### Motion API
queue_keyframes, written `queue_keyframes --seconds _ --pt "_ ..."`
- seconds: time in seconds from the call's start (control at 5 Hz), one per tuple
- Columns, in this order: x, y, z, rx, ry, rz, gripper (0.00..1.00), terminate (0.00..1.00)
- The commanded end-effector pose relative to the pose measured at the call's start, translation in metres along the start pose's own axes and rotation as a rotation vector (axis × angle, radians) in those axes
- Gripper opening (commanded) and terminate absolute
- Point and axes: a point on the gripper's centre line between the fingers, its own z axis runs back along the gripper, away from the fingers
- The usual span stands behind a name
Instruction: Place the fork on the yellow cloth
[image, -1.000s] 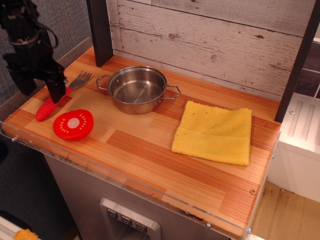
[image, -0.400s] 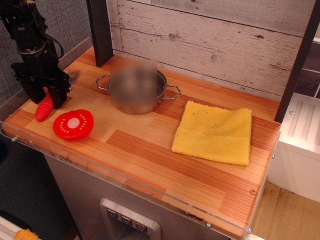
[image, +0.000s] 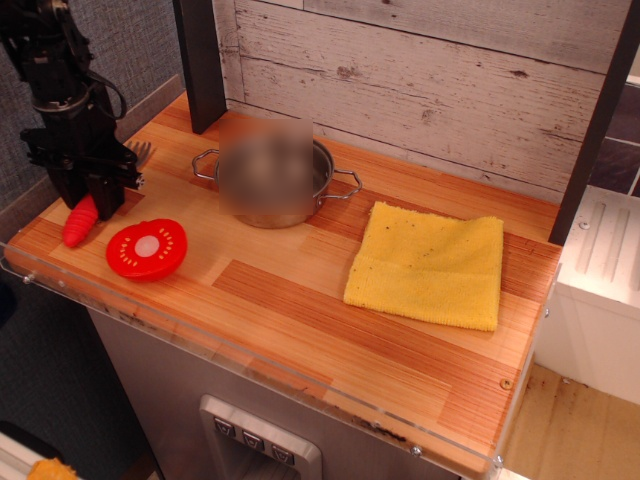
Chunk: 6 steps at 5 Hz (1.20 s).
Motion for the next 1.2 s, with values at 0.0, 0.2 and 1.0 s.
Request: queue_keyframes --seconds 0.0,0.2,1.0 --pt "-0.008 -0.016 0.115 -0.003 -0.167 -0.092 0.00 0.00" --pt "-0.013 -0.058 0.154 -0.067 -0.166 -0.121 0.00 0.00" --pt "-0.020 -0.253 0.109 -0.103 -0.125 -0.169 0.00 0.00"
